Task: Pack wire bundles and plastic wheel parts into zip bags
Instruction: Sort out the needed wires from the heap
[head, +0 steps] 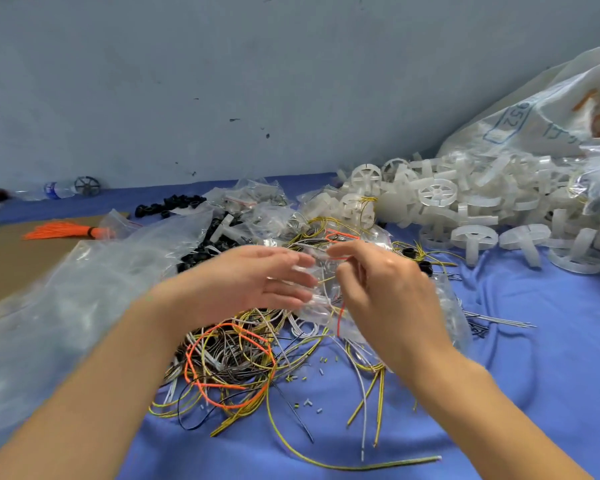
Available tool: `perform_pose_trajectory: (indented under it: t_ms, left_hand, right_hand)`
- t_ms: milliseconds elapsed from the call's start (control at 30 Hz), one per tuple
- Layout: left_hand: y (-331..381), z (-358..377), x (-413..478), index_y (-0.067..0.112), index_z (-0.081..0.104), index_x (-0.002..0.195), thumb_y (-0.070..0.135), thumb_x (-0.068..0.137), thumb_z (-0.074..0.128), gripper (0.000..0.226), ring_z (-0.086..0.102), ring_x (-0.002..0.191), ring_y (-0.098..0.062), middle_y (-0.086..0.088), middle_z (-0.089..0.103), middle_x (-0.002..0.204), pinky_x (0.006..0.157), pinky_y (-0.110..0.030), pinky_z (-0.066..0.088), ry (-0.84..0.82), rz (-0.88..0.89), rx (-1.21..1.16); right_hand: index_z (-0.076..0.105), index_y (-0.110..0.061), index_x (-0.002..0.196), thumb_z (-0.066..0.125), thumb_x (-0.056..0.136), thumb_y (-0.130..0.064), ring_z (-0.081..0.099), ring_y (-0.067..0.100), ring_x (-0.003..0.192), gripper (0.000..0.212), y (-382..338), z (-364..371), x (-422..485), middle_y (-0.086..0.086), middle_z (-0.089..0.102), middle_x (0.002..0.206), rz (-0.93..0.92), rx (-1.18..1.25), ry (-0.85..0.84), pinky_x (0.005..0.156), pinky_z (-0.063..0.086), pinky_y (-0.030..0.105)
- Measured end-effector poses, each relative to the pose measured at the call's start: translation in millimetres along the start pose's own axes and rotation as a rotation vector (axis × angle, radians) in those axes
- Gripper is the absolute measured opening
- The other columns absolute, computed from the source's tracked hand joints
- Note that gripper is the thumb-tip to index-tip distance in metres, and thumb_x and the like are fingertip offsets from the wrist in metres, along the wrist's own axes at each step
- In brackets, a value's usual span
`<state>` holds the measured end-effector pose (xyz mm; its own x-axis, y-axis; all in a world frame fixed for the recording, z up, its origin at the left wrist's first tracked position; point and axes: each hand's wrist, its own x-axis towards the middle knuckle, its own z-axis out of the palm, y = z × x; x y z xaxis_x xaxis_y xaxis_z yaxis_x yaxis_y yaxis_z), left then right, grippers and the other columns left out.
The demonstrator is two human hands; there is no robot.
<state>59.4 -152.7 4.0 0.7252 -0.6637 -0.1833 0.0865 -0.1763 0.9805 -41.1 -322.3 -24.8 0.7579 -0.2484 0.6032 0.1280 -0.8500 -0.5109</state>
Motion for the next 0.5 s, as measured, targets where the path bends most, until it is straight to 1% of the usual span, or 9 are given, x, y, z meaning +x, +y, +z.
perform_pose_trajectory:
  t_ms: [67, 100, 133, 200, 300, 400, 500]
  left_hand:
    - [4.3, -19.7, -10.7, 0.006, 0.066, 0.116, 0.023, 0.099, 0.051, 0.028, 0.071, 0.092, -0.028, -0.019, 0.071, 0.109, 0.073, -0.029, 0.059, 0.101, 0.024, 0.055]
    - [4.9, -31.0, -17.1, 0.008, 0.068, 0.112, 0.025, 0.098, 0.053, 0.027, 0.071, 0.088, -0.026, -0.018, 0.072, 0.107, 0.070, -0.027, 0.059, 0.166, 0.029, 0.088]
    - [4.7, -39.1, -23.1, 0.009, 0.071, 0.107, 0.027, 0.095, 0.057, 0.025, 0.071, 0.083, -0.024, -0.017, 0.072, 0.104, 0.066, -0.026, 0.058, 0.217, 0.034, 0.127]
    - [-0.9, -52.5, -30.4, 0.012, 0.073, 0.099, 0.029, 0.093, 0.060, 0.022, 0.070, 0.076, -0.021, -0.014, 0.073, 0.098, 0.062, -0.026, 0.057, 0.243, 0.025, 0.199]
    - [-13.9, -60.9, -37.8, 0.016, 0.073, 0.091, 0.028, 0.094, 0.061, 0.017, 0.069, 0.070, -0.019, -0.006, 0.073, 0.088, 0.057, -0.027, 0.055, 0.221, -0.057, 0.378]
    - [-29.1, -62.0, -45.2, 0.020, 0.071, 0.087, 0.025, 0.095, 0.062, 0.013, 0.067, 0.064, -0.015, 0.000, 0.071, 0.080, 0.054, -0.027, 0.054, 0.127, -0.158, 0.651]
    - [-43.5, -57.2, -51.7, 0.026, 0.069, 0.090, 0.022, 0.095, 0.057, 0.013, 0.065, 0.063, -0.006, 0.006, 0.070, 0.079, 0.054, -0.023, 0.052, 0.056, -0.222, 0.868]
  right_hand:
    - [0.069, -0.030, 0.105, 0.052, 0.094, -0.024, 0.060, 0.017, 0.079, 0.021, 4.0, -1.1, 2.9, -0.016, 0.057, 0.075, 0.026, 0.042, 0.015, 0.066, 0.044, 0.034]
    - [0.069, -0.030, 0.104, 0.053, 0.093, -0.024, 0.058, 0.016, 0.076, 0.021, 5.6, -1.2, 3.8, -0.018, 0.050, 0.071, 0.032, 0.055, 0.024, 0.064, 0.041, 0.033]
    - [0.070, -0.030, 0.103, 0.053, 0.093, -0.023, 0.055, 0.015, 0.074, 0.020, 6.8, -1.0, 4.7, -0.019, 0.048, 0.070, 0.038, 0.063, 0.035, 0.063, 0.038, 0.032]
    - [0.070, -0.030, 0.102, 0.053, 0.093, -0.024, 0.053, 0.014, 0.072, 0.020, 8.2, -0.8, 6.5, -0.017, 0.050, 0.072, 0.047, 0.075, 0.055, 0.063, 0.034, 0.030]
    - [0.070, -0.030, 0.103, 0.053, 0.093, -0.023, 0.048, 0.012, 0.068, 0.020, 9.9, -2.0, 8.3, -0.015, 0.050, 0.072, 0.048, 0.096, 0.099, 0.062, 0.034, 0.030]
    - [0.070, -0.028, 0.103, 0.053, 0.093, -0.022, 0.048, 0.012, 0.065, 0.020, 11.9, -3.2, 9.8, -0.016, 0.049, 0.068, 0.049, 0.125, 0.132, 0.062, 0.040, 0.033]
    - [0.070, -0.028, 0.101, 0.053, 0.093, -0.021, 0.046, 0.004, 0.058, 0.020, 13.0, -4.1, 9.0, -0.020, 0.047, 0.062, 0.040, 0.125, 0.155, 0.060, 0.036, 0.031]
